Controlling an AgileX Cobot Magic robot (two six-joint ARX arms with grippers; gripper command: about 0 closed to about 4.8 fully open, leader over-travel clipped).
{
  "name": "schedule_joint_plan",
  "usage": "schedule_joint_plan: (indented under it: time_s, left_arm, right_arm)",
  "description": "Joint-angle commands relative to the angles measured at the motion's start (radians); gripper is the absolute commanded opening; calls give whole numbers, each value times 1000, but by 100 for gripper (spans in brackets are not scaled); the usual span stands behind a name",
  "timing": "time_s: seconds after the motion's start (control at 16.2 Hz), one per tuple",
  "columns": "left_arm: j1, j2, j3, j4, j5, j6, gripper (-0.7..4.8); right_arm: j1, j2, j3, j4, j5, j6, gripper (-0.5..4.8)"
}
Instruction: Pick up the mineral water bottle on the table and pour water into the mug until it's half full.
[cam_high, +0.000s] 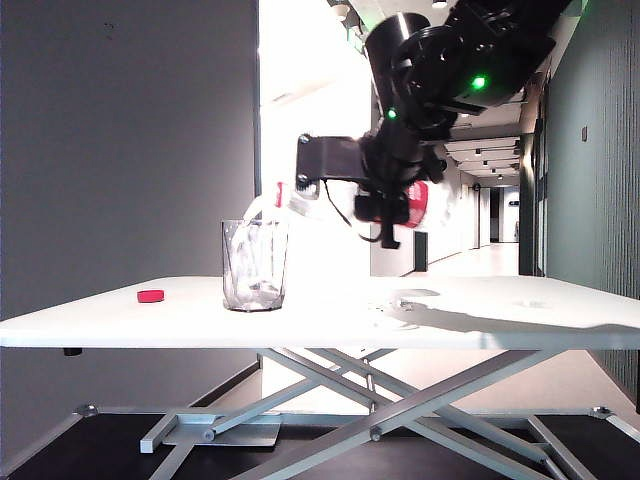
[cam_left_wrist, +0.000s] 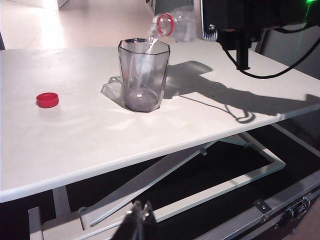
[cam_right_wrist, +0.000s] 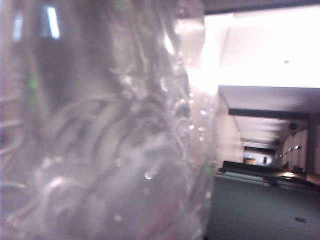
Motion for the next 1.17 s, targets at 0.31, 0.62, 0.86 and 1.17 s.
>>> schedule_joint_plan:
  time_s: [0.31, 0.62, 0.86, 1.17]
  left_arm:
    - [-1, 0, 1, -3, 2, 5, -5]
    - [-1, 0, 1, -3, 2, 5, -5]
    - [-1, 0, 1, -3, 2, 5, -5]
    - [-1, 0, 1, -3, 2, 5, -5]
  right_arm:
    - [-2, -20, 15, 78, 12, -43, 165]
    - [-8, -21, 15, 78, 13, -65, 165]
    - [-8, -21, 15, 78, 13, -64, 165]
    - [-8, -21, 15, 77, 13, -64, 165]
